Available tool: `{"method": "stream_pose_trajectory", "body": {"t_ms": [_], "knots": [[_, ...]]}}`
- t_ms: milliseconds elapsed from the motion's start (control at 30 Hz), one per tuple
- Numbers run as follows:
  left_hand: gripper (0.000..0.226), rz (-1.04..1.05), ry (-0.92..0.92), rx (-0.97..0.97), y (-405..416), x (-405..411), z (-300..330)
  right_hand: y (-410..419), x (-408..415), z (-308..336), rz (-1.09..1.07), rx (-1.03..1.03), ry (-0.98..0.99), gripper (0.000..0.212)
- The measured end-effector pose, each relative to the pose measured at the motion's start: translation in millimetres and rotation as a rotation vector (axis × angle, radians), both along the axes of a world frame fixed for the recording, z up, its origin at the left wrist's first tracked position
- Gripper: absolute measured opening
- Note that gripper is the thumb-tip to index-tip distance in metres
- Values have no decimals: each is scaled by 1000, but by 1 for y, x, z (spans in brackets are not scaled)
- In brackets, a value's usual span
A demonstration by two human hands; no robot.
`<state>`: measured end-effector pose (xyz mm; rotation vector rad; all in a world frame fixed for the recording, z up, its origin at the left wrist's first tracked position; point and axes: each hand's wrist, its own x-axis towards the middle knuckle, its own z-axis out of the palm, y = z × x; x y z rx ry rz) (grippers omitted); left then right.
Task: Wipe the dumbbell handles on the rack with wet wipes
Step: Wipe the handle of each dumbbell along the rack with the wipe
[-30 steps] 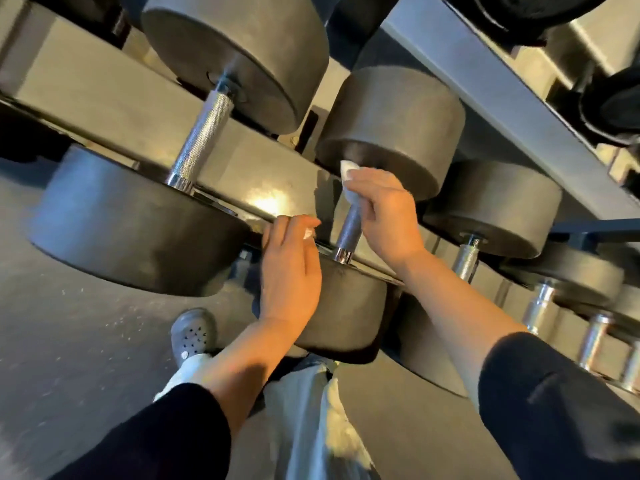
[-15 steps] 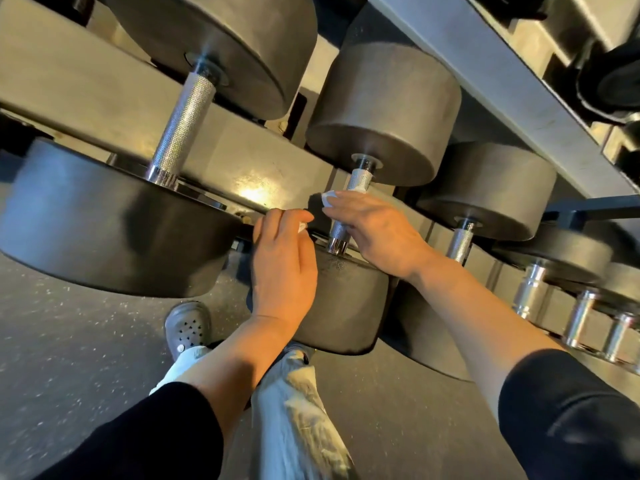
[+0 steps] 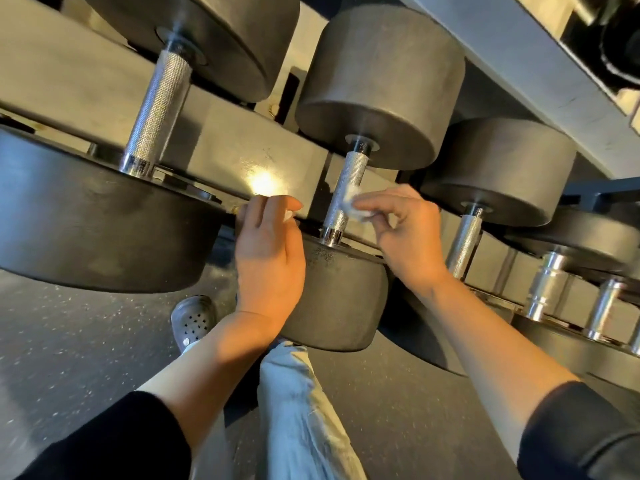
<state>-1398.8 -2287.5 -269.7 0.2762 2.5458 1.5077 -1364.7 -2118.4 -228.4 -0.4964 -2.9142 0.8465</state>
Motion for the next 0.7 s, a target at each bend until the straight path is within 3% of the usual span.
{"method": "stream_pose_trajectory", "body": {"t_ms": [100,200,367,600,700], "knots": [[30,-20,43,-37,7,1,11,11,4,-4,-294,68,-12,33],[28,-145,125,-91,20,2,20,18,-12,-19,-386,-48,-75,28],[27,-176,141,-164,19,2,17,10,-27,-31,-340,-294,-18,32],[28,-149,146,-194,20,5,17,15,1,-23,-262,-484,-232,42],[30,-131,113,-176,20,6,17,8,2,-7,-239,-521,-179,36]]}}
